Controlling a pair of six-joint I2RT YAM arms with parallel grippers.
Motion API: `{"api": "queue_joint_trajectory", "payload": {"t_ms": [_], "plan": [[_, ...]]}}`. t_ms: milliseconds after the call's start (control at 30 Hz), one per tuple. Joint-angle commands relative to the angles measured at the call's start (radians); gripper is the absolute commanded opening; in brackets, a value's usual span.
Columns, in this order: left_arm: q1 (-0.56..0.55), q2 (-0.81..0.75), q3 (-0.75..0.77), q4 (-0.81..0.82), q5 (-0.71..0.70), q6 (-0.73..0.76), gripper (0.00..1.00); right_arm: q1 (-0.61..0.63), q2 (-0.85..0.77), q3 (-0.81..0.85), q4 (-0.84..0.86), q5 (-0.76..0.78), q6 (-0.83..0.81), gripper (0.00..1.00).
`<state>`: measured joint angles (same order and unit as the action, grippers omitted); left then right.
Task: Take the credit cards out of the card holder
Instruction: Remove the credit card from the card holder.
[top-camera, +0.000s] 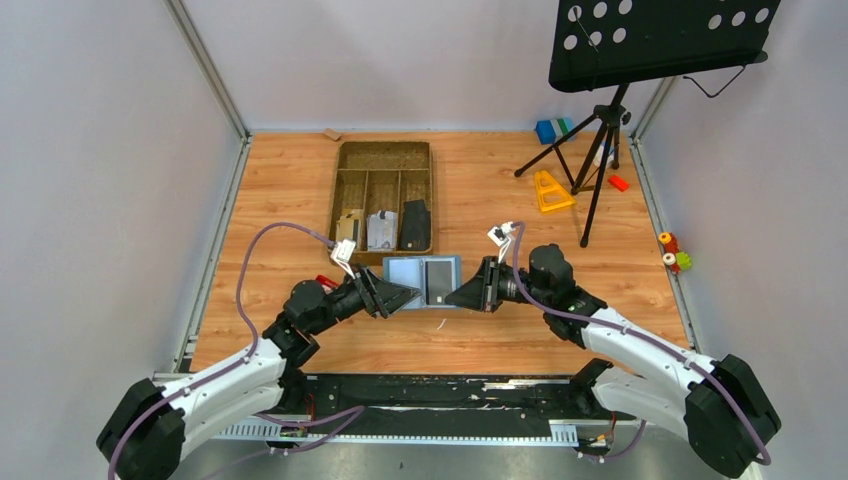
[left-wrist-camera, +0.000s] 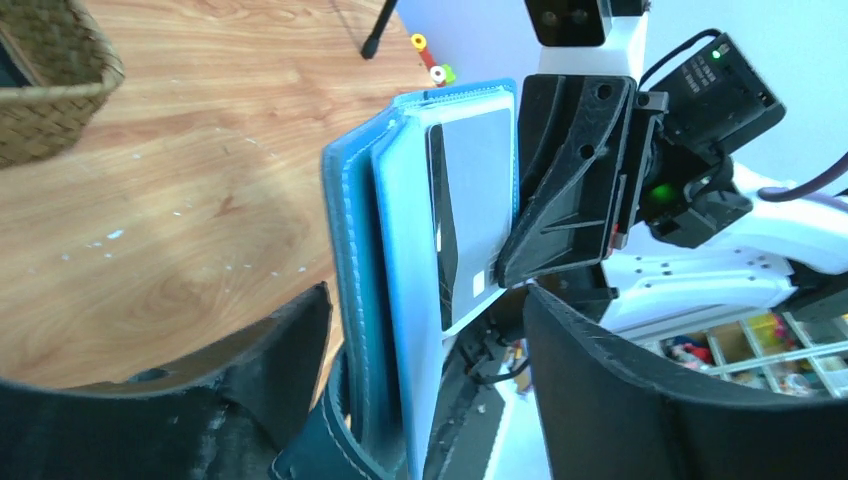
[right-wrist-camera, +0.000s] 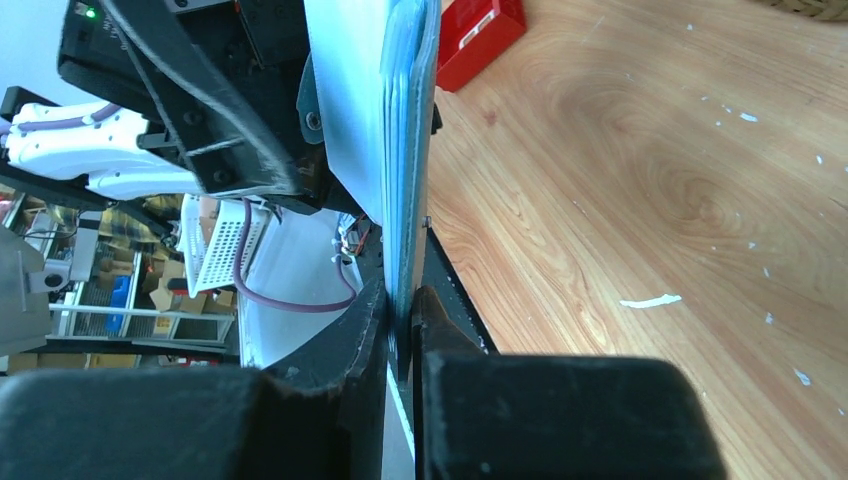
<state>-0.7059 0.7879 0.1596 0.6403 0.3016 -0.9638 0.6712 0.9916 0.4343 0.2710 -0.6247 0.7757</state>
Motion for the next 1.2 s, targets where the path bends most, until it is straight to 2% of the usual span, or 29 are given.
{"api": "queue_joint_trajectory", "payload": {"t_ms": [0,67,167,333,533,633,833,933,1067,1167], "plan": [[0.006,-0.057,0.018,-0.099,-0.033,0.038,0.85,-0.001,-0.022,0.047,-0.002,0.036,-0.024,0.00],[0.006,-0.053,0.022,-0.101,-0.031,0.034,0.93,-0.001,-0.027,0.043,-0.006,0.066,-0.010,0.00],[0.006,-0.042,0.023,-0.100,-0.030,0.031,0.99,-0.004,-0.050,0.024,-0.002,0.137,0.029,0.00],[-0.016,-0.007,-0.018,-0.004,-0.100,-0.032,1.00,-0.005,-0.039,0.006,0.094,0.167,0.093,0.00],[-0.085,0.039,0.008,0.078,-0.225,-0.018,1.00,-0.004,-0.013,0.013,0.175,0.164,0.158,0.00],[-0.087,0.073,0.011,0.160,-0.250,-0.026,1.00,-0.005,-0.002,0.018,0.202,0.152,0.172,0.00],[-0.087,0.150,0.076,0.195,-0.231,-0.016,0.99,-0.004,0.018,0.027,0.217,0.103,0.171,0.00],[-0.086,0.177,0.078,0.240,-0.229,-0.030,0.92,-0.003,0.011,0.022,0.217,0.101,0.171,0.00],[-0.086,0.176,0.067,0.265,-0.246,-0.045,0.69,-0.003,-0.002,0.015,0.216,0.103,0.173,0.00],[-0.086,0.168,0.066,0.248,-0.257,-0.051,0.58,-0.003,-0.008,0.015,0.219,0.095,0.175,0.00]]}}
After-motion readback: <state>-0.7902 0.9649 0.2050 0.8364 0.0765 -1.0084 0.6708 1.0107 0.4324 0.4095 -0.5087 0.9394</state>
